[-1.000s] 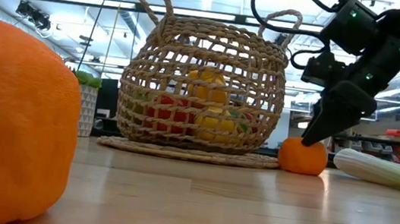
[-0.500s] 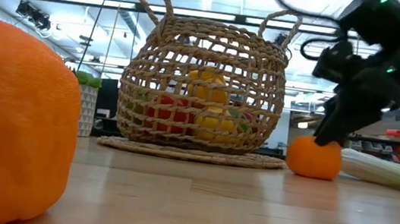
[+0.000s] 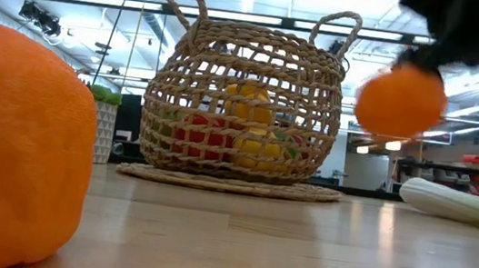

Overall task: Build produce basket
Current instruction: Put the orange into the basket

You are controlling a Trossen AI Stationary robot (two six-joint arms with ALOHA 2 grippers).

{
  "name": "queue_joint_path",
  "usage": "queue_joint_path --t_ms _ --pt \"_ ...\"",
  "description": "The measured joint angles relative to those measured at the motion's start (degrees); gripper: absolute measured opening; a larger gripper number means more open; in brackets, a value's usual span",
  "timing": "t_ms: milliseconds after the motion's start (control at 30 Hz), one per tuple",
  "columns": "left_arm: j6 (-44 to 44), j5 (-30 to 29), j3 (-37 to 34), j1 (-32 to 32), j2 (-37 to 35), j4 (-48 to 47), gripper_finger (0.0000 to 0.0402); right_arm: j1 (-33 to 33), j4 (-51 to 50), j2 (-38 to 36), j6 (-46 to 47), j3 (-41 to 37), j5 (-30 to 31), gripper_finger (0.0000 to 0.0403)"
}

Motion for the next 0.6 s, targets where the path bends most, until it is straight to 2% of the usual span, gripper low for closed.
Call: queue_joint_path --t_ms 333,433,600 --pt "-0.24 0.00 0.04 0.00 0.00 -0.34 0.0160 0.38 -1.77 -1.99 -18.75 15.93 10.73 0.0242" --pt "-0.26 0.00 0.04 0.00 0.00 -0.34 0.0160 -1.17 -1.80 -1.65 -23.71 18.21 13.18 0.0242" --pt "-0.33 0.00 0.04 0.00 0.00 -0.28 0.0160 -5.57 1.57 -1.14 -27.44 18.88 13.51 0.0242"
